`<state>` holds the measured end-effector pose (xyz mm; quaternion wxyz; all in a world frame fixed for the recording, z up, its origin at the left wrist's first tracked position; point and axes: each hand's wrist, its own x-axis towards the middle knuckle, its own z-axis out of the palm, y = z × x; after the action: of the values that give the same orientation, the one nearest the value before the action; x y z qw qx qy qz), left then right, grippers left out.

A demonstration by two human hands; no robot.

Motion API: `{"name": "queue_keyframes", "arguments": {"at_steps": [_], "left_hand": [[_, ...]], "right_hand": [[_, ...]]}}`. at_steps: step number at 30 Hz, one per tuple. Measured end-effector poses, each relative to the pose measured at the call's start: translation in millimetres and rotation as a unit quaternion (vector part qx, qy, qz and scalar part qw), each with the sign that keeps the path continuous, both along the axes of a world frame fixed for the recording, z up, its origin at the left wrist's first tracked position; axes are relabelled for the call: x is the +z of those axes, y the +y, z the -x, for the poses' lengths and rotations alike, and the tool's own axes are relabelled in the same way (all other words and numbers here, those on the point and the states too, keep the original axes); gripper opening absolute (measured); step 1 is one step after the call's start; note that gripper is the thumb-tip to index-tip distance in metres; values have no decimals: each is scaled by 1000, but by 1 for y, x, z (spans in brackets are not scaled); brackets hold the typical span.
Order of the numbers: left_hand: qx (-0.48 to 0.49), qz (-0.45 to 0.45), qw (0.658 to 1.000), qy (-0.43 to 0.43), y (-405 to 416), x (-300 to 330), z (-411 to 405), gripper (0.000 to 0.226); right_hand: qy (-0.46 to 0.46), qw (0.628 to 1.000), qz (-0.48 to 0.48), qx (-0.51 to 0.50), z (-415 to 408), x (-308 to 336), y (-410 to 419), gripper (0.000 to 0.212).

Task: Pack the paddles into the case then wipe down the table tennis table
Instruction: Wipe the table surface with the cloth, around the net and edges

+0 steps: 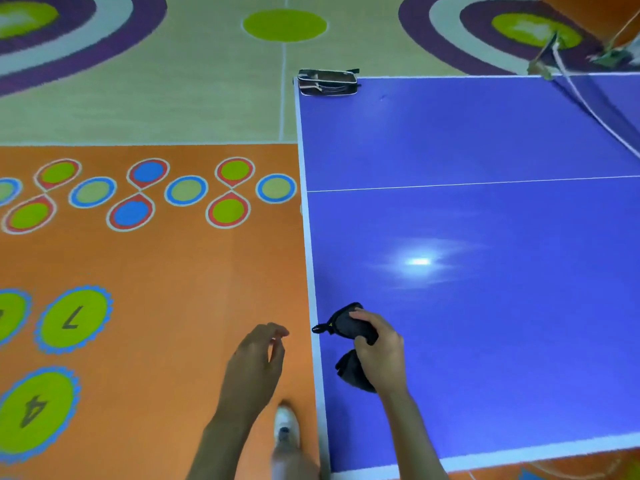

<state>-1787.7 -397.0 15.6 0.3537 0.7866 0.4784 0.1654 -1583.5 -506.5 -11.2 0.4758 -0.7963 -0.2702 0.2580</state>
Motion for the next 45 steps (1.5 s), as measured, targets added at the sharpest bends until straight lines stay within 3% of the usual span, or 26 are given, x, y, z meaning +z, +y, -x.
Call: {"name": "queue_keyframes", "arguments": {"at_steps": [11, 18, 25, 36, 45], "left_hand": [[-82, 7, 996, 45, 167, 13, -29, 26], [-115, -34, 992, 31, 304, 21, -49, 20], [-233, -3, 972, 13, 435, 30, -73, 23], [-358, -12, 933, 25, 571, 21, -212, 21], [-400, -75, 911, 67, 656, 12, -352, 18]], "right_hand": [[24, 992, -6, -122, 16, 19, 109, 66], [25, 984, -11, -178, 17, 29, 238, 59], [18, 969, 7, -246, 3, 52, 357, 56], [42, 926, -4, -376, -80, 36, 462, 56], [108, 882, -47, -456, -184, 26, 529, 51]]}}
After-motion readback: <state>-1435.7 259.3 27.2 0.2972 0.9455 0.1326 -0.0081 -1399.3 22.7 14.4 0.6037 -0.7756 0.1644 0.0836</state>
